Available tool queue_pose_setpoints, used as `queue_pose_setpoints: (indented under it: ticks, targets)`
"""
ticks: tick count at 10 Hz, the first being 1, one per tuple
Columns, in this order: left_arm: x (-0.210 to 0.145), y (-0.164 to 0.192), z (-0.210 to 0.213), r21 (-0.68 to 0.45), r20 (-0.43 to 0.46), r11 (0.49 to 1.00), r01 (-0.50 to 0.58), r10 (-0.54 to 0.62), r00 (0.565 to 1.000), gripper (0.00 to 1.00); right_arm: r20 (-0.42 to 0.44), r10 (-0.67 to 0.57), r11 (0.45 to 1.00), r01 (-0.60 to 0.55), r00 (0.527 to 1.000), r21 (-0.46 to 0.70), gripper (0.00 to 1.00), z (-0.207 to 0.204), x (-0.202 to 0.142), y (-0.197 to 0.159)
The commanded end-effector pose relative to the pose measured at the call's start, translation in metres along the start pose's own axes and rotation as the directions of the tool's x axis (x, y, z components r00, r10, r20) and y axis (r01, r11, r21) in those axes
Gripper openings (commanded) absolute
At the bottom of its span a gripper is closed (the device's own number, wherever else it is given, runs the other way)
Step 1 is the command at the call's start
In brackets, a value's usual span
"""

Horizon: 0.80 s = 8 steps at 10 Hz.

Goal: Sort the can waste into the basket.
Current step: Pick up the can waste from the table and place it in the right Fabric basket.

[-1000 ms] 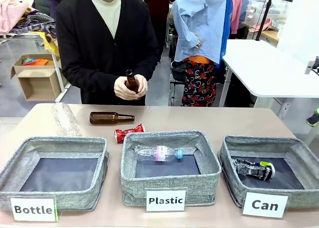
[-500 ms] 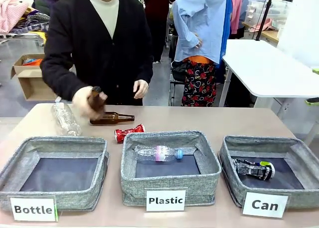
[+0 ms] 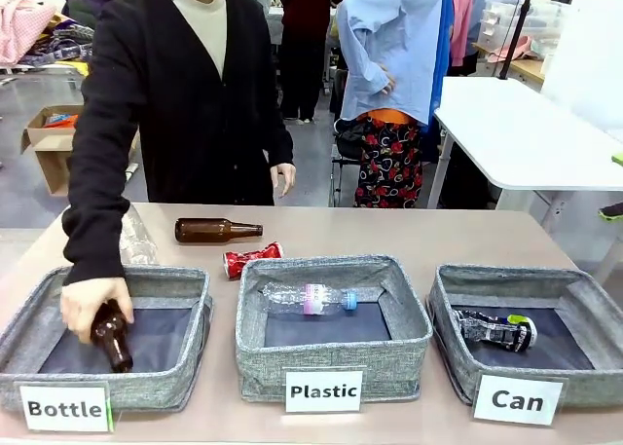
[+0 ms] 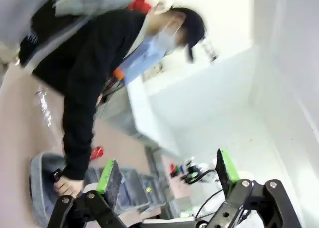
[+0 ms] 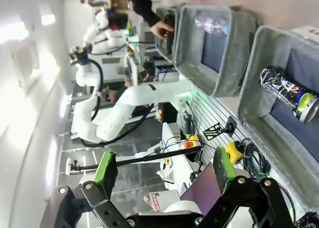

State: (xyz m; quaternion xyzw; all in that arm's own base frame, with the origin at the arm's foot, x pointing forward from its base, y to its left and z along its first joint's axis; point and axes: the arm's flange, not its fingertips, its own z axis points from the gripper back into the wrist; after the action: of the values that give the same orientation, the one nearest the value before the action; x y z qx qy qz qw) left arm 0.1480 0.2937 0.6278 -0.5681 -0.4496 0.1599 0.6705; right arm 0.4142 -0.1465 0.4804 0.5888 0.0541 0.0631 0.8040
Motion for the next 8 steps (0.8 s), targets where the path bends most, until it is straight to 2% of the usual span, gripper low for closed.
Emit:
queue_pose_setpoints:
  ticks: [1, 4, 6, 7, 8]
  targets:
    - [0.012, 0.025, 0.003, -0.010, 0.053, 1.000, -0.011, 0.012, 0.999, 1.00, -0.013, 0.016, 1.000, -0.016, 1.000, 0.000, 1.00, 0.005, 0.000, 0.001]
    - [0.008, 0.037, 0.017, 0.001, 0.101, 0.999, -0.042, 0.042, 0.994, 1.00, -0.013, 0.016, 1.000, -0.016, 1.000, 0.000, 1.00, 0.005, 0.000, 0.001]
    - [0.007, 0.035, 0.000, 0.015, 0.083, 0.999, -0.045, 0.044, 0.996, 1.00, -0.013, 0.016, 1.000, -0.016, 1.000, 0.000, 1.00, 0.005, 0.000, 0.001]
    - [0.000, 0.032, -0.017, 0.031, 0.040, 0.999, -0.033, 0.032, 0.999, 1.00, -0.013, 0.016, 1.000, -0.016, 1.000, 0.000, 1.00, 0.005, 0.000, 0.001]
    - [-0.013, 0.033, -0.045, 0.033, -0.044, 0.999, -0.028, 0.029, 0.999, 1.00, -0.013, 0.016, 1.000, -0.016, 1.000, 0.000, 1.00, 0.005, 0.000, 0.001]
